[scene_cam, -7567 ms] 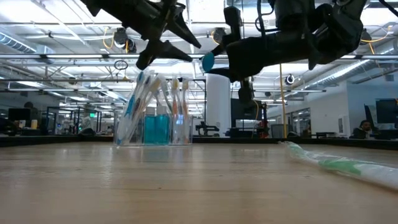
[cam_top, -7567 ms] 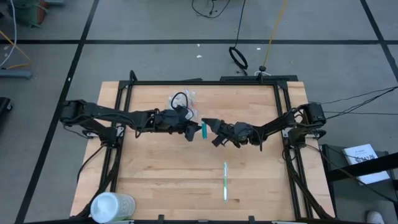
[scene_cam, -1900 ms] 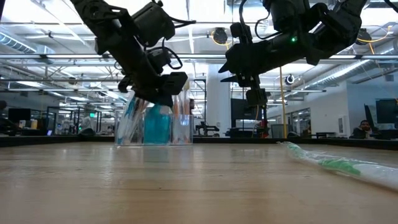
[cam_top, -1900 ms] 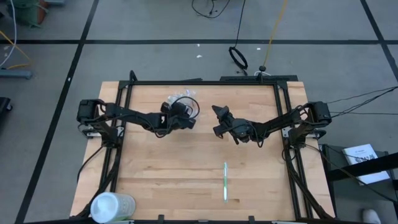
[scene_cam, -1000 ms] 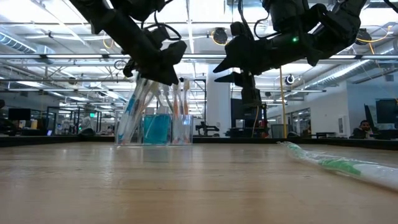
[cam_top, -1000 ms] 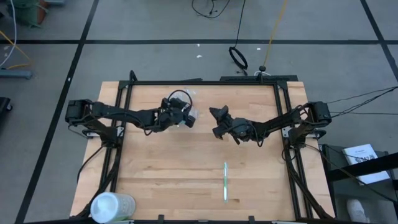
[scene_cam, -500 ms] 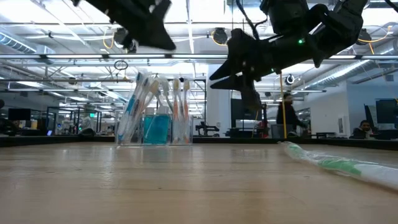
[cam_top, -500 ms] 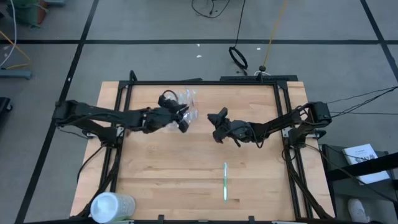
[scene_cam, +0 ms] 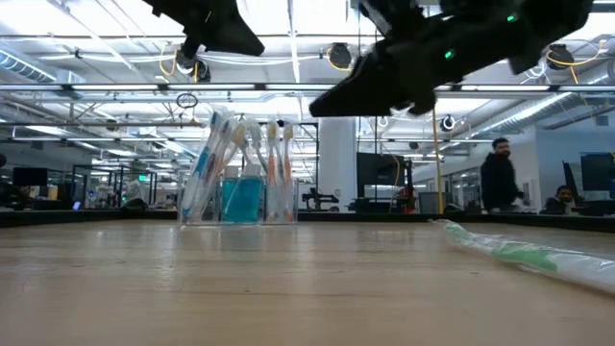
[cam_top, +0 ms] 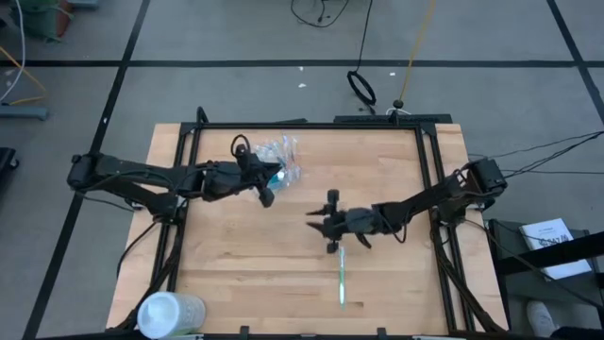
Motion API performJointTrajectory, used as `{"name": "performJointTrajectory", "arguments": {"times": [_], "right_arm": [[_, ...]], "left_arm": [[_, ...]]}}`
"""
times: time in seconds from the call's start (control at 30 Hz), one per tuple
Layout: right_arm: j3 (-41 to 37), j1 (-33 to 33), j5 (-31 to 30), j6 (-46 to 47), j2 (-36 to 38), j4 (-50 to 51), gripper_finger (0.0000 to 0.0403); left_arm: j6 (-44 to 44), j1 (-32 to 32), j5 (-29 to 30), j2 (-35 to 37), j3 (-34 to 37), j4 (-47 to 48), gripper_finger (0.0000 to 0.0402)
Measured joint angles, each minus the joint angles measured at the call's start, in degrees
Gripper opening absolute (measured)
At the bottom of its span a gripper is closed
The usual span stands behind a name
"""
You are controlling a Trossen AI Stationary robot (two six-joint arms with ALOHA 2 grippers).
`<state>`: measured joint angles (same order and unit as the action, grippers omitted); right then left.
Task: Pick & Place toothbrushing station
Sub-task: Put the green toothbrush into the transparent organizer
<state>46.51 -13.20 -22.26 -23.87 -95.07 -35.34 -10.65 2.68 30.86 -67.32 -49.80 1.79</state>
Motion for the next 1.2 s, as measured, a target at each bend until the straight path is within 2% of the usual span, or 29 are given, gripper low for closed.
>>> {"name": "performJointTrajectory", "arguments": {"times": [0.07, 0.27, 0.4, 0.5, 0.57, 0.67, 0.8, 0.97, 1.2], "right_arm": [[0.1, -2.1, 0.0, 11.2, 0.8, 3.0, 0.0125], [0.0, -9.0, -0.1, 33.8, 9.0, 18.3, 0.0141], [0.1, -10.9, 0.1, 60.5, 14.7, 34.8, 0.0141], [0.0, -11.8, 4.8, 81.1, 15.4, 45.7, 0.0141], [0.0, -12.6, 7.5, 90.7, 14.8, 48.8, 0.0141], [0.0, -13.9, 7.3, 96.2, 11.9, 48.2, 0.0141], [0.1, -15.3, 7.4, 97.2, 6.7, 41.0, 0.0141], [0.0, -15.9, 7.5, 101.9, 0.6, 38.0, 0.0141], [0.2, -15.5, 6.0, 101.2, -3.6, 34.2, 0.0141]], "left_arm": [[0.0, 0.2, -0.7, -0.6, 0.0, 0.1, 0.0044], [0.3, 0.5, -4.2, -0.9, 0.0, 0.2, 0.0044], [0.3, 0.5, -5.6, -1.0, 0.0, 0.3, 0.0044], [0.1, 0.5, -5.9, -0.9, 0.0, 0.2, 0.0044], [0.1, 0.5, -5.9, -0.9, 0.0, 0.2, 0.0044], [0.0, 0.4, -5.9, -0.9, 0.0, -0.2, 0.0044], [0.6, 0.4, -5.9, -0.9, 0.0, -0.4, 0.0044], [1.3, 0.4, -5.9, -0.9, 0.0, -0.3, 0.0044], [1.4, 0.4, -5.8, -0.9, 0.0, -0.3, 0.0044]]}}
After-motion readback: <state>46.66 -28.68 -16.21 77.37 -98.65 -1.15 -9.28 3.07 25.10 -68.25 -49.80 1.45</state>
